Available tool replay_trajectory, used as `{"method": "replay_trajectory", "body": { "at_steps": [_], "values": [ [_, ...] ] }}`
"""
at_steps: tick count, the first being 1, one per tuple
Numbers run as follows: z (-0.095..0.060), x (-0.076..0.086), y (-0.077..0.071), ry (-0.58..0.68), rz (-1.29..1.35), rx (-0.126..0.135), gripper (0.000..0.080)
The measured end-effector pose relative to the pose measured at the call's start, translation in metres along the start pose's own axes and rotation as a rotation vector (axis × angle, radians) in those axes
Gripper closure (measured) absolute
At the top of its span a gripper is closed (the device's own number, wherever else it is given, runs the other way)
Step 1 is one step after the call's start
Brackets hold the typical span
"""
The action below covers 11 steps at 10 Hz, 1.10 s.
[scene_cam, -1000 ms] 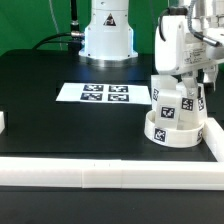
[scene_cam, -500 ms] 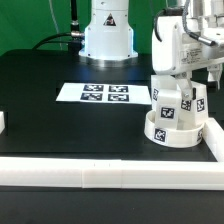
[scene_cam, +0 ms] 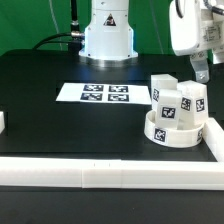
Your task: Assemble stool
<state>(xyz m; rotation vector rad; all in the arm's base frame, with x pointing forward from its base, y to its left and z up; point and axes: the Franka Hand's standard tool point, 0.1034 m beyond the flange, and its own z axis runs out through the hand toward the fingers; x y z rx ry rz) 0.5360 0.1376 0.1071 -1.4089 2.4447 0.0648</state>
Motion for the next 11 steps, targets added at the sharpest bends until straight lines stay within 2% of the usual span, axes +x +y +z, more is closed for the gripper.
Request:
{"method": "replay_trajectory", "body": {
  "at_steps": [1, 2, 5, 8, 9, 10, 11],
  "values": [
    [0.000, 0.001, 0.000, 0.001, -0.096, 0.000, 0.0151],
    [0.000, 0.004, -0.003, 0.003, -0.337, -0.013, 0.0151],
    [-0.003, 0.004, -0.018, -0.046, -0.793, -0.087, 0.0151],
    [-0.002, 0.007, -0.020, -0.038, -0.985, -0.084, 0.0151],
    [-0.002, 0.008, -0.020, -0.035, -1.082, -0.090, 0.0151],
    [-0.001, 0.010, -0.017, -0.018, -1.306, -0.129, 0.0151],
    [0.000, 0.005, -0.014, -0.006, -1.503, -0.193, 0.0151]
  ]
}}
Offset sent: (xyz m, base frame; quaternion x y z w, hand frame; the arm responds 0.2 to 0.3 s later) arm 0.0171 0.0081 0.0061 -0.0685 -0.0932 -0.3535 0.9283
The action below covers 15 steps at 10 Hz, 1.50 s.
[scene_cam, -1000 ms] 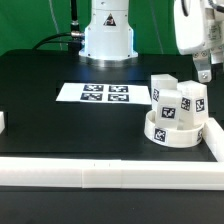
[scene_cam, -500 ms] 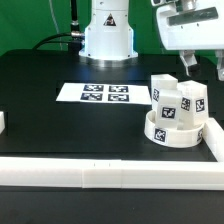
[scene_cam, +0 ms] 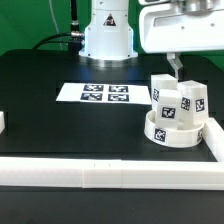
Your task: Assemble stool
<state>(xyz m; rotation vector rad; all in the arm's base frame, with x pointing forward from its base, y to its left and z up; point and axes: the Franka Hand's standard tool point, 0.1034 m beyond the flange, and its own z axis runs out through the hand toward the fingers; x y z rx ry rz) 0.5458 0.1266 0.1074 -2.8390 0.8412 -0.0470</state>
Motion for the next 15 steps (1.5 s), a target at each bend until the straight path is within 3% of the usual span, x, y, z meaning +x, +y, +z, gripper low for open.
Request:
{"method": "replay_trajectory", "body": {
  "at_steps": [1, 2, 5, 10, 15],
  "values": [
    [0.004, -0.006, -0.005, -0.038, -0.138, -0.057, 0.0151],
    [0.007, -0.009, -0.009, -0.042, -0.234, -0.079, 0.0151],
    [0.007, -0.005, -0.005, -0.046, -0.469, -0.080, 0.0151],
    [0.013, -0.002, 0.005, -0.025, -1.024, -0.153, 0.0151],
    [0.019, -0.015, -0.002, -0.013, -0.997, -0.149, 0.0151]
  ]
}}
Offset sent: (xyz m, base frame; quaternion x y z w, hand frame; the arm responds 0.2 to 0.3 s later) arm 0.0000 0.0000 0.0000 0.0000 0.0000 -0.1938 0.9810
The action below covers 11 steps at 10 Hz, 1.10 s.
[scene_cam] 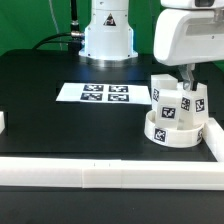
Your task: Assemble stool
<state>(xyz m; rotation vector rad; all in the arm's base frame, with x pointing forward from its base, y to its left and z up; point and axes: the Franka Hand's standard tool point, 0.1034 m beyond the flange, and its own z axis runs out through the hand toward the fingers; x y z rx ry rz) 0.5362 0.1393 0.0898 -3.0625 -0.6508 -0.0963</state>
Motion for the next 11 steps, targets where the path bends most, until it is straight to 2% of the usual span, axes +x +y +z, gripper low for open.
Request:
{"method": "replay_trajectory", "body": {
  "at_steps": [2, 4, 6, 8, 9, 10, 11],
  "values": [
    [0.004, -0.005, -0.001, -0.006, -0.012, 0.000, 0.0151],
    [0.006, -0.008, 0.007, -0.010, 0.002, -0.001, 0.0151],
    [0.009, -0.010, 0.007, -0.014, 0.007, -0.002, 0.0151],
    [0.012, -0.012, 0.009, -0.017, 0.008, -0.005, 0.0415],
    [0.013, -0.013, 0.012, -0.016, 0.012, -0.007, 0.0415],
    [0.013, -0.014, 0.016, -0.017, 0.017, -0.007, 0.0465],
    [0.013, -0.014, 0.019, -0.016, 0.020, -0.007, 0.0465]
  ]
}}
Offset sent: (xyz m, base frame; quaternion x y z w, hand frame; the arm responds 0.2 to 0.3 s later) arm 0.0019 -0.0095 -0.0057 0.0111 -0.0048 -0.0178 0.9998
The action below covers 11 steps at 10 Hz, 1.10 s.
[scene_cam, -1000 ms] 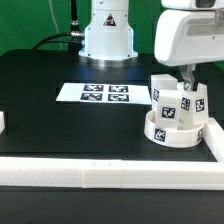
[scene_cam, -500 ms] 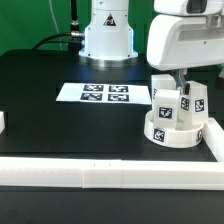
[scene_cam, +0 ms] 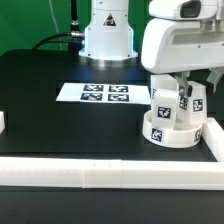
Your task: Assemble stool
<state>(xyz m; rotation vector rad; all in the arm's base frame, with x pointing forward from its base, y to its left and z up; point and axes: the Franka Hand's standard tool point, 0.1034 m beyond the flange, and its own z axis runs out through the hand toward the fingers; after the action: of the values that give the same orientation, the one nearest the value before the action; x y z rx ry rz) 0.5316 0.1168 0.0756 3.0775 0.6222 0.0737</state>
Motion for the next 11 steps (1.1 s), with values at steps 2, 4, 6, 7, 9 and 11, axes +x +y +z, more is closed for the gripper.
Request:
{"method": "replay_trajectory", "body": {
  "at_steps": [2, 4, 6, 7, 9, 11],
  "values": [
    [0.0000, 0.0000, 0.0000, 0.000, 0.044, 0.000, 0.0465],
    [0.0000, 0.0000, 0.0000, 0.000, 0.127, 0.001, 0.0465],
    [0.0003, -0.0015, 0.0002, 0.005, 0.352, 0.004, 0.0465],
    [0.0005, -0.0018, 0.0003, 0.005, 0.512, 0.012, 0.0465],
    [0.0006, -0.0013, -0.0015, 0.006, 0.793, 0.026, 0.0464],
    [0.0006, -0.0012, -0.0043, -0.004, 1.039, 0.037, 0.0464]
  ]
}}
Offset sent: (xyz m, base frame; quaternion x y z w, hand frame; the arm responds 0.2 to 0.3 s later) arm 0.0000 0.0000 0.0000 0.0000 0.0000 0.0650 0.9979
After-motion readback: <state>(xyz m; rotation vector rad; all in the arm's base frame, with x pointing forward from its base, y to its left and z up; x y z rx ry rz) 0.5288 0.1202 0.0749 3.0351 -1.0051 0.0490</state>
